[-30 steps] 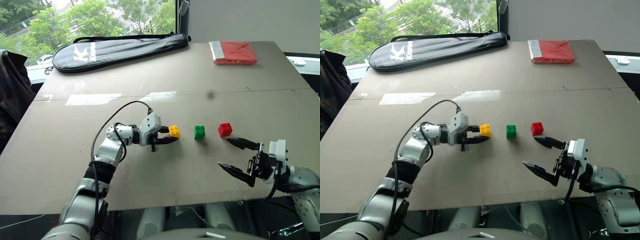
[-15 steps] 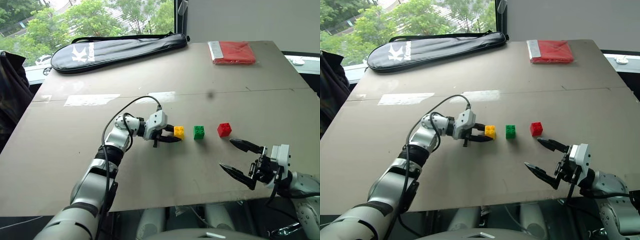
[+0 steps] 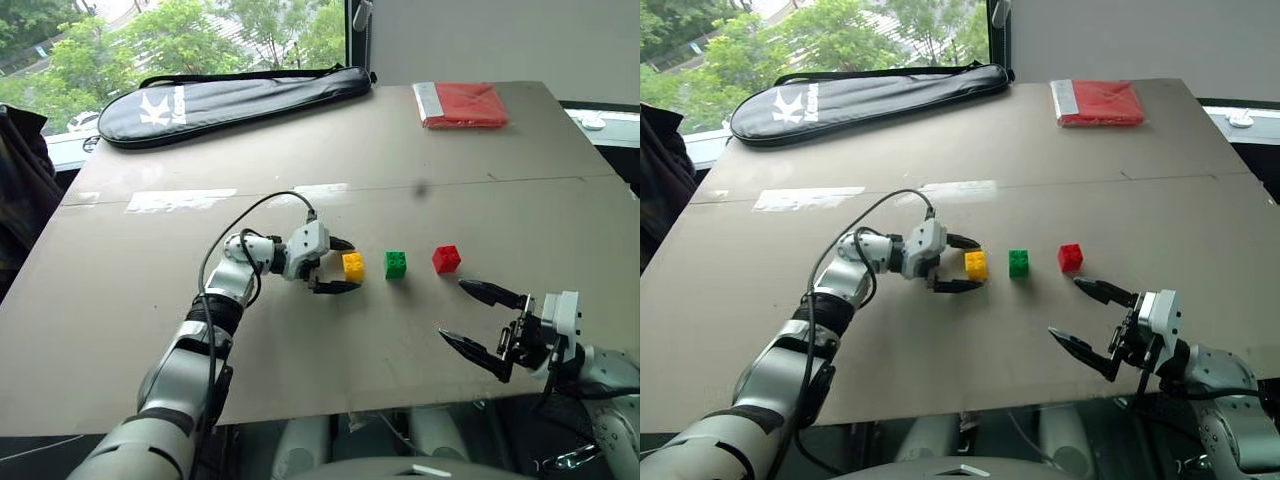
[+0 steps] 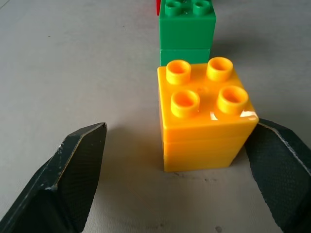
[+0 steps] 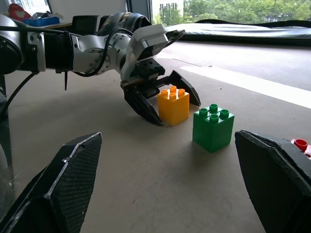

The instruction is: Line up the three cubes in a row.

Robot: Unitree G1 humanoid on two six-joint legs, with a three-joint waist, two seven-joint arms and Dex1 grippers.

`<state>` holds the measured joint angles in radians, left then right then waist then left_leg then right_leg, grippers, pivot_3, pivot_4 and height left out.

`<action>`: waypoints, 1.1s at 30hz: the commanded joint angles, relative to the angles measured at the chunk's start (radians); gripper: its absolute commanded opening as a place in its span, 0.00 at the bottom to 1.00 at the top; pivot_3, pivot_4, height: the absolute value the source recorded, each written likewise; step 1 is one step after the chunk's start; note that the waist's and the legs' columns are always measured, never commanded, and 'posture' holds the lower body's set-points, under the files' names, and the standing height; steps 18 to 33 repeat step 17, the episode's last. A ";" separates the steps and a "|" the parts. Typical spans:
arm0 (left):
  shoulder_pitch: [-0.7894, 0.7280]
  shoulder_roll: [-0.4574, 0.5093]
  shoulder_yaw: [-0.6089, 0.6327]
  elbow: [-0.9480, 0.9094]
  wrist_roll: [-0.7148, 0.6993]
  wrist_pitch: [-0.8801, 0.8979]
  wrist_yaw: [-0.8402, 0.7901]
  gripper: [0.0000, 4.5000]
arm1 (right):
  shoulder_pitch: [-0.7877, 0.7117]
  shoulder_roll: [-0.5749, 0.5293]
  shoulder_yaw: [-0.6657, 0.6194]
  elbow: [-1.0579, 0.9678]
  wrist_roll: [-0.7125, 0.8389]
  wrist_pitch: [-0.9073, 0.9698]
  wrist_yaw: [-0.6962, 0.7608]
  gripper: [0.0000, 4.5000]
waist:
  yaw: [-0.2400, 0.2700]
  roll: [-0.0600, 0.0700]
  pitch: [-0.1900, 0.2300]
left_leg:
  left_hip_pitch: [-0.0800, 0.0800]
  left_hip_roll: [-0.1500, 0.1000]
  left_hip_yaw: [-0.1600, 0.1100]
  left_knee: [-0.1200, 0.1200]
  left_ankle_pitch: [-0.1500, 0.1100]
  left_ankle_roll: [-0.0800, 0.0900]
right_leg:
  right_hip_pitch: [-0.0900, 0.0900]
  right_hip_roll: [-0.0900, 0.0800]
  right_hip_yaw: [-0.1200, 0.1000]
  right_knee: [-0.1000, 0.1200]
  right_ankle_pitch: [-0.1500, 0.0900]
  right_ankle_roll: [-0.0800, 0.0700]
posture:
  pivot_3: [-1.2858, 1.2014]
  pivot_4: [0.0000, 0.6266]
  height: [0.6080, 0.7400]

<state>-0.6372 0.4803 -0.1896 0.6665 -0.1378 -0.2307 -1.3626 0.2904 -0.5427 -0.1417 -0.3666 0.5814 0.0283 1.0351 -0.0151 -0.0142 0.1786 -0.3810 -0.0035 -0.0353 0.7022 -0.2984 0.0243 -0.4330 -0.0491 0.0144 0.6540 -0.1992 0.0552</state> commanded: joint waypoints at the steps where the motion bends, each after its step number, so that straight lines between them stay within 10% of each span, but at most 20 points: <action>1: 0.123 0.079 0.029 -0.217 -0.064 0.093 -0.051 0.99 | 0.014 -0.009 -0.046 0.027 0.020 -0.032 0.028 1.00 | -0.004 0.000 0.000 | 0.000 0.002 0.000 0.000 0.000 0.000 | -0.001 0.000 0.001 0.000 0.000 -0.001 | 0.52 0.24 0.70; 12: 0.657 0.127 0.204 -0.921 -0.098 0.443 0.386 0.99 | -0.007 -0.020 -0.105 0.275 -0.022 -0.101 0.082 1.00 | 0.003 0.001 0.000 | 0.002 0.005 0.002 -0.001 0.000 0.000 | 0.000 -0.001 0.003 -0.001 -0.003 -0.003 | 0.52 0.24 0.70; 33: 0.788 0.059 0.195 -0.989 -0.063 0.479 0.530 0.99 | -0.051 -0.039 -0.099 0.372 -0.050 -0.133 0.123 1.00 | 0.011 0.002 0.000 | 0.002 0.005 0.001 -0.001 0.000 0.000 | 0.000 0.000 0.002 -0.001 -0.002 -0.004 | 0.52 0.24 0.70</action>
